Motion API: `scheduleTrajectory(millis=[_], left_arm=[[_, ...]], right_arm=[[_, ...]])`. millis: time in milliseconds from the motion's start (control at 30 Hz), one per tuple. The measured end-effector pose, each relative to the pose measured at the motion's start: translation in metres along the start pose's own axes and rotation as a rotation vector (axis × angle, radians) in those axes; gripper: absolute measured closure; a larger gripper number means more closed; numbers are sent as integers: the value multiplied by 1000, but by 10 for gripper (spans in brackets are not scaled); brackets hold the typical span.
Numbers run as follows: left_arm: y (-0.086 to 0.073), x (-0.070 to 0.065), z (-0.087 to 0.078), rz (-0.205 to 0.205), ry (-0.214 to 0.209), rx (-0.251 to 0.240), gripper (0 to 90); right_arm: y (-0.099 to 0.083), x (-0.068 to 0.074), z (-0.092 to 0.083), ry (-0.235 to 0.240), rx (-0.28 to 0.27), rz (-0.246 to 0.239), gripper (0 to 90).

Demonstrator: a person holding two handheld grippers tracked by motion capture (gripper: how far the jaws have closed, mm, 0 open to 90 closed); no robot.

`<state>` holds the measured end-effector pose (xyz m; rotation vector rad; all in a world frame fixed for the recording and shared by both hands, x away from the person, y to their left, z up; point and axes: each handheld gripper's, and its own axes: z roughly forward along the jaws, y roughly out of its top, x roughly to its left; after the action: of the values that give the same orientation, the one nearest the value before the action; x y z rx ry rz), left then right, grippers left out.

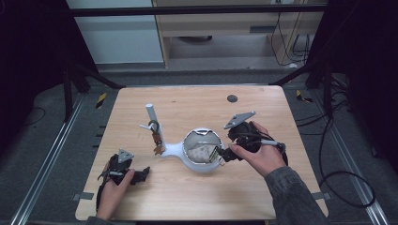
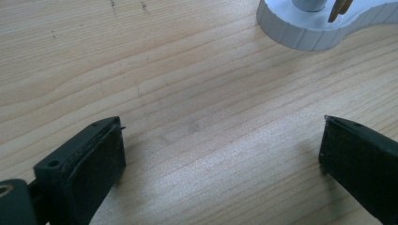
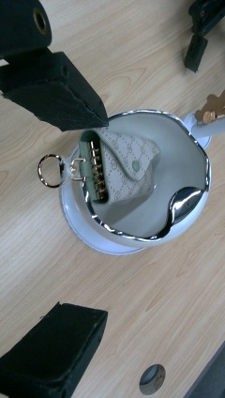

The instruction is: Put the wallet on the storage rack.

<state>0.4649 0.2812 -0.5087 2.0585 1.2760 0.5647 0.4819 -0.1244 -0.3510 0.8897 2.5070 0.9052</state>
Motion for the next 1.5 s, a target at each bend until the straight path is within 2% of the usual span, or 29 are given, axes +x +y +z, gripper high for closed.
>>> scheduleTrajectory(millis=[300, 1133, 1400, 1500], left_arm=[[0, 0, 0, -1, 0, 0, 0], [0, 0, 0, 0, 0, 0, 0], [0, 0, 0, 0, -1, 0, 0], [0, 0, 0, 1, -5, 4, 0]], right_arm=[[-11, -9, -6, -24, -28, 3, 74], [-54, -42, -10, -96, -46, 126, 62], [-66, -62, -14, -138, -99, 170, 59], [-71, -71, -16, -170, -140, 204, 57]])
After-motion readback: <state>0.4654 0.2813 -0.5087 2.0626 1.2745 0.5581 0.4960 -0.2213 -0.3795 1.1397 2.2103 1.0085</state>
